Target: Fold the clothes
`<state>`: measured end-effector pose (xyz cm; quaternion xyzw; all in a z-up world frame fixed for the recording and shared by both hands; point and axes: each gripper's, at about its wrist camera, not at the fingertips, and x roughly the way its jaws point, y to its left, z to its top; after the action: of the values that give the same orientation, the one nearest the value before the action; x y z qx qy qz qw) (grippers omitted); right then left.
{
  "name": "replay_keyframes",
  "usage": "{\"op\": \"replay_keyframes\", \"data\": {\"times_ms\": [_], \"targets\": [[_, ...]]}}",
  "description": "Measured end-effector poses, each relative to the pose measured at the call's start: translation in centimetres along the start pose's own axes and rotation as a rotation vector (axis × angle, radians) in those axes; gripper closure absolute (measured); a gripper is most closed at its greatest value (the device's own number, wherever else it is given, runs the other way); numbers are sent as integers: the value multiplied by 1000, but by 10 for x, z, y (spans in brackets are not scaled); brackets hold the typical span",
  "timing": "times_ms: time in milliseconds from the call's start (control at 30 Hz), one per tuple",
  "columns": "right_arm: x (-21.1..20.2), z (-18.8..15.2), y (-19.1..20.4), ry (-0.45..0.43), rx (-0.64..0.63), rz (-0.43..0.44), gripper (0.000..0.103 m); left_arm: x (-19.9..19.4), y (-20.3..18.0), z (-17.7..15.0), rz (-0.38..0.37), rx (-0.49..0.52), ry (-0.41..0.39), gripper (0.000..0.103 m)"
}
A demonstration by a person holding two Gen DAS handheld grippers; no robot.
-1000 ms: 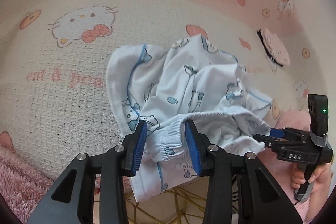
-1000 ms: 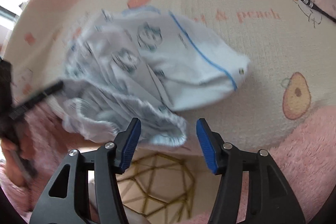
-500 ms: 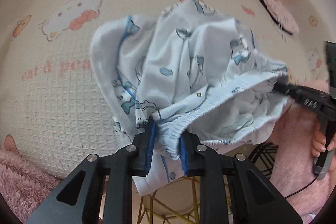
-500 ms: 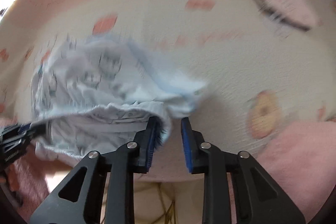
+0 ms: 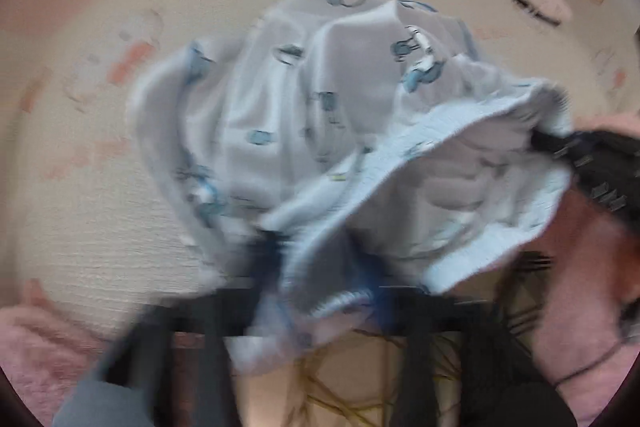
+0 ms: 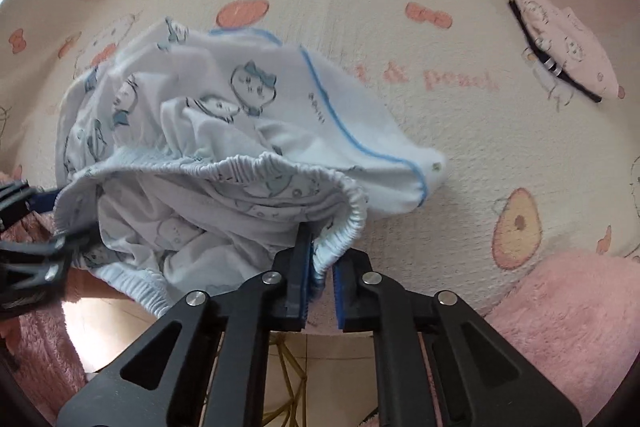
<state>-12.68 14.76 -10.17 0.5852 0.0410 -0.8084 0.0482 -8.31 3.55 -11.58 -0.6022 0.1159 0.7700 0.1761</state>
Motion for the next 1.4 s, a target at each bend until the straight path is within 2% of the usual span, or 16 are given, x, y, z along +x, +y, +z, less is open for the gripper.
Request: {"op": "replay_keyframes", "data": {"times_ms": [67,200,267,333,433,533,633,667,767,833,867,1200,1267,1333,1367,1400], "targets": [[-6,5,-3,-34,8,14,96,-34,14,21,-13,-8,-65,95],[-10,44,-2,-78,22,39,97,-104,43,66,-48,-25,-199,96],[-13,78,-8,-94,-22,-1,97,-140,57,88,-65,-34,-266,96],[-30,127,-7,-141,-47,-46,98,-175,72,110,-82,-43,-333,96],[-97,197,-15,-300,1,-3,98,-228,94,144,-108,-56,-433,97],[-199,231,-31,-496,17,14,98,-293,102,166,-101,-48,-569,97],[-227,221,-40,-566,49,49,98,-342,110,164,-61,-42,-676,97],[-235,217,-43,-589,60,60,98,-328,79,185,-52,-42,-696,97],[-261,206,-51,-656,93,96,97,-315,60,164,-29,-38,-715,97],[-278,198,-57,-701,115,119,97,-270,50,146,-55,-42,-631,97],[-274,181,-70,-684,120,115,97,-246,46,137,-68,-44,-587,97],[-145,72,-52,-335,123,59,97,-83,29,59,-94,-95,-196,96],[-119,51,-48,-265,123,48,97,-52,27,44,-96,-106,-119,90],[-94,29,-44,-195,123,37,97,-21,24,28,-99,-116,-41,78],[-97,22,-49,-200,126,35,97,-6,23,20,-100,-122,-3,74],[-96,16,-53,-202,120,52,97,-6,26,21,-97,-136,-7,67]]}}
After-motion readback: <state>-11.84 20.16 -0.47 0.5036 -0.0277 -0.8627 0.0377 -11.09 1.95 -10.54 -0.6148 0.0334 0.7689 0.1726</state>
